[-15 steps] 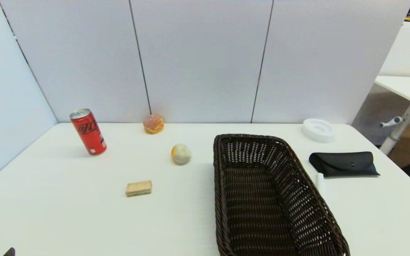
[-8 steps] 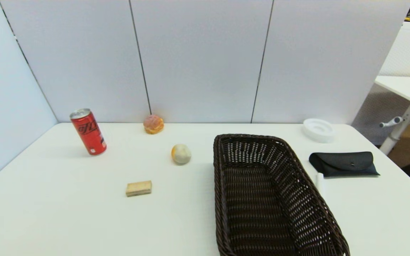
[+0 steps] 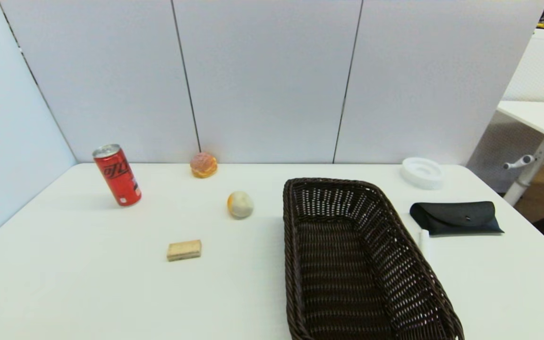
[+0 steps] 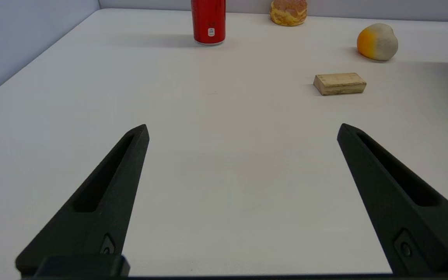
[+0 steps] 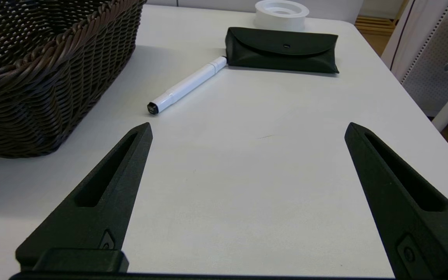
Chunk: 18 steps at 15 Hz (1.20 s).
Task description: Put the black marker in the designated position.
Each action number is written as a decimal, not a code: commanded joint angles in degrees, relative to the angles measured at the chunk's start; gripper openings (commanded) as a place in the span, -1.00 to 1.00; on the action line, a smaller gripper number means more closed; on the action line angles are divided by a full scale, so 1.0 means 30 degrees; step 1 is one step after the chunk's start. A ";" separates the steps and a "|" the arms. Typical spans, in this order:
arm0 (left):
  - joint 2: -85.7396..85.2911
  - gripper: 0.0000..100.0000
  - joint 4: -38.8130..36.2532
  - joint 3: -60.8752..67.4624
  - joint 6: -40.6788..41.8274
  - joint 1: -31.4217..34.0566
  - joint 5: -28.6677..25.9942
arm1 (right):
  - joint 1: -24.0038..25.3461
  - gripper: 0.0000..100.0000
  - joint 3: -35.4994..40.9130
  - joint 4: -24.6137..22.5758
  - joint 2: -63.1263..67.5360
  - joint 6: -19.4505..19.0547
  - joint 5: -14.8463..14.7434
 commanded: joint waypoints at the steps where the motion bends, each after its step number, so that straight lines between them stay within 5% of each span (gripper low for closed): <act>1: 0.0008 1.00 -0.0006 0.0000 -0.0006 -0.0001 0.0000 | 0.0000 1.00 0.0000 0.0007 0.0024 -0.0013 0.0008; 18: 0.0008 1.00 -0.0006 0.0000 -0.0006 -0.0001 0.0000 | 0.0000 1.00 0.0029 0.0037 0.0024 0.0251 -0.0343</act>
